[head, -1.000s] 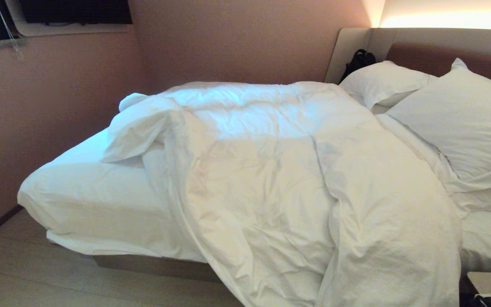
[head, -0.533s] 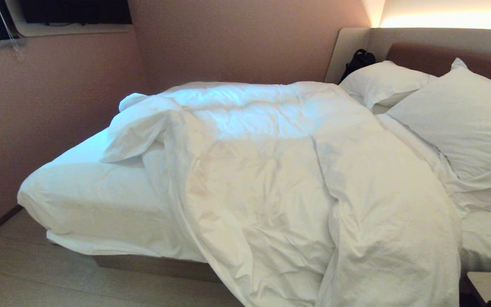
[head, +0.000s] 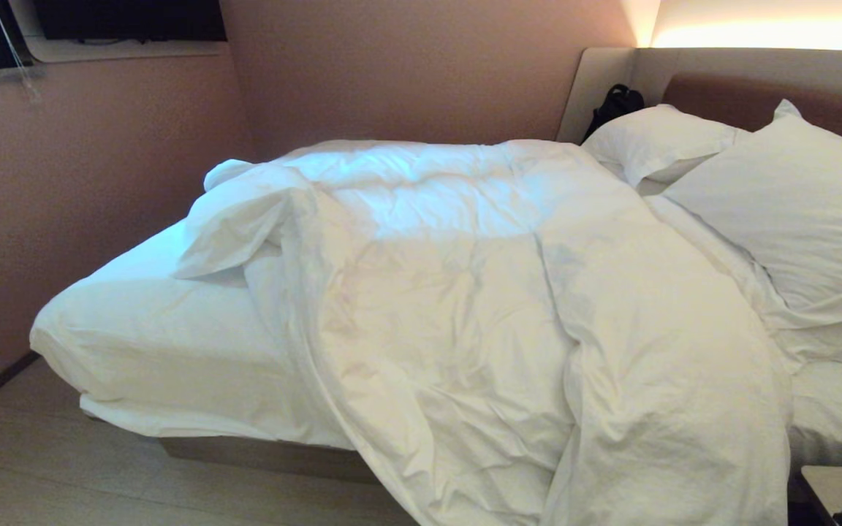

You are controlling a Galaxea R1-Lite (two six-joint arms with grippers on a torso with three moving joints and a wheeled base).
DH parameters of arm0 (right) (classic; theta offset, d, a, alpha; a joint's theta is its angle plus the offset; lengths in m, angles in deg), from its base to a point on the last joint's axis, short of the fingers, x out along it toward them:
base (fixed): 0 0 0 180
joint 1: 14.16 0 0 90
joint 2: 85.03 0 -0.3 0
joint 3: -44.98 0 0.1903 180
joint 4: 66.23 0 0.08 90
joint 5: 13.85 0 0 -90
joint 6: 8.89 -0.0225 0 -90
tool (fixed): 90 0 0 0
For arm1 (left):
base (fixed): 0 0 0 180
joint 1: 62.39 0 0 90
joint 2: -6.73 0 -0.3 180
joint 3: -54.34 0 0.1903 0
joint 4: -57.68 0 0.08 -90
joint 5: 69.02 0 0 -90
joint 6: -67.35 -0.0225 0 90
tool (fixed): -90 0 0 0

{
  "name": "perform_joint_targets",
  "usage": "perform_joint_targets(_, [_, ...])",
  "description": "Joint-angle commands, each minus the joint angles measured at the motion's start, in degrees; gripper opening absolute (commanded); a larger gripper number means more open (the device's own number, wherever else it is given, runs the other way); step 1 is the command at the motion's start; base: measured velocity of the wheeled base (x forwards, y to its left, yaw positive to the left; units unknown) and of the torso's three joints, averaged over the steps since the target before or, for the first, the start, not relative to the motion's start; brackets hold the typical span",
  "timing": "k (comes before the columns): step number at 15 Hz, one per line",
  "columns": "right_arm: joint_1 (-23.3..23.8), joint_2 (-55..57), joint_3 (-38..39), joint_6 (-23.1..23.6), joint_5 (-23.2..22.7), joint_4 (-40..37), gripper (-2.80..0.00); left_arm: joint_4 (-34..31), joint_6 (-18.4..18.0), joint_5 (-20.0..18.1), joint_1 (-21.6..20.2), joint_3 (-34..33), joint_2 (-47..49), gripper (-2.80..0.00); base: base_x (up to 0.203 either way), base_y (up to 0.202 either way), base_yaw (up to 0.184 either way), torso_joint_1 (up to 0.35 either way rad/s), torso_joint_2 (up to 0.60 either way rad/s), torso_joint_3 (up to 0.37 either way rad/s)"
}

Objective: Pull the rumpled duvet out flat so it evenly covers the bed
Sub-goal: Flatten the corners of the folded blanket

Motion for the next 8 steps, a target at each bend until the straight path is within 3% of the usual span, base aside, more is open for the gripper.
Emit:
perform_joint_targets(1, [-2.19, -0.31, 0.45, 0.3, -9.28, 0.15, -2.8, 0.0, -0.02, -0.07, -0.02, -0.01, -0.02, -2.8, 0.0, 0.0, 0.0, 0.0, 0.0, 0.0])
perform_joint_targets(3, [-4.03, -0.01, 1.23, 0.3, -11.42, -0.14, -2.8, 0.0, -0.02, 0.02, -0.02, 0.07, -0.02, -2.8, 0.0, 0.0, 0.0, 0.0, 0.0, 0.0])
perform_joint_targets(4, [-4.54, 0.04, 1.23, 0.3, -12.43, -0.24, 0.0, 0.0, -0.02, 0.02, -0.02, -0.01, -0.02, -2.8, 0.0, 0.0, 0.0, 0.0, 0.0, 0.0])
perform_joint_targets(8, [-5.86, -0.05, 1.31, 0.04, -13.39, -0.24, 0.0, 0.0, -0.02, 0.02, -0.02, -0.01, -0.02, -2.8, 0.0, 0.0, 0.0, 0.0, 0.0, 0.0])
